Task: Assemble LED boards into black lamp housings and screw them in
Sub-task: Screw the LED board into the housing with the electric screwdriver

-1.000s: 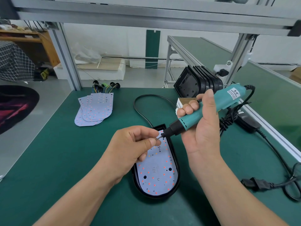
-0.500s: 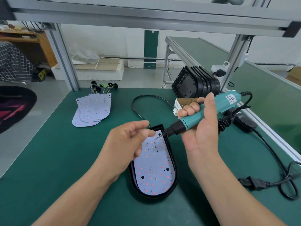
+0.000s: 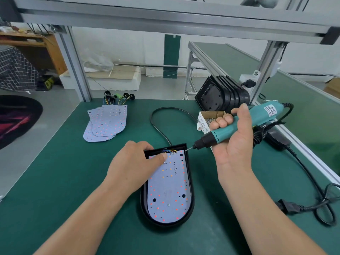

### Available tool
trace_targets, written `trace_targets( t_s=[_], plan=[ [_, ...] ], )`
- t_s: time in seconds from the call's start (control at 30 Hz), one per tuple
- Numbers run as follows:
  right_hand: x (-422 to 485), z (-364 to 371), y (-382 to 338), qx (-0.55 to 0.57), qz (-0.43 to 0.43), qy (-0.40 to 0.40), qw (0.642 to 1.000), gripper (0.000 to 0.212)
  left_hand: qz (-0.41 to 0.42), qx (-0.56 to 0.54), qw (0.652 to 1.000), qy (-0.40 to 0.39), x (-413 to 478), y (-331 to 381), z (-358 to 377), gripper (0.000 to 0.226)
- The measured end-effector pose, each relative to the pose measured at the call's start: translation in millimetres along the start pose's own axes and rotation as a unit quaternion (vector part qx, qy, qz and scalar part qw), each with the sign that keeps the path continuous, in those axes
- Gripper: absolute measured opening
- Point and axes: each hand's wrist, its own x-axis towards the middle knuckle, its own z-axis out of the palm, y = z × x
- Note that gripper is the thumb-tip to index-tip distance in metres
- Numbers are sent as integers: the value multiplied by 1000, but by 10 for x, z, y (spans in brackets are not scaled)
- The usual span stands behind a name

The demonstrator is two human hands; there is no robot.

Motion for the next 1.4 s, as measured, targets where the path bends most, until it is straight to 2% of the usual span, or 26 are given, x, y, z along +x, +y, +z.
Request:
trace_targets(
  t_s=[0.2, 0.4, 0.57, 0.73, 1.0, 1.1, 1.2, 1.3, 1.4],
  plan=[
    [-21, 10, -12, 2, 5, -4, 1000, 24, -1, -62, 997, -40, 43, -80, 4, 32],
    [-50, 27, -10, 8, 14, -18, 1000, 24, -17, -98, 995, 6, 49, -107, -247, 16],
    [-55, 26, -15, 2, 14, -20, 1000, 22, 58, -27, 997, -32, -193, -28, -415, 9],
    [-51, 19, -35, 2, 17, -20, 1000, 20, 45, 101, 991, -81, -300, 84, -361, 8],
    [-89, 40, -41, -1, 27, -19, 999, 18, 38, 111, 989, -87, -267, 60, -271, 15],
    [-97, 54, -47, 2, 26, -23, 999, 18, 54, 68, 995, -47, -275, 41, -243, 12],
    [-113, 75, -57, 9, 28, -22, 999, 18, 50, -61, 997, -8, -270, 81, -240, 9],
    [-159, 111, -59, 21, 35, -35, 999, 18, 52, -184, 981, -39, -280, 157, -200, 18],
    [-221, 160, -51, 32, 47, -53, 997, 20, 56, -222, 970, -78, -314, 219, -146, 22]
  ],
)
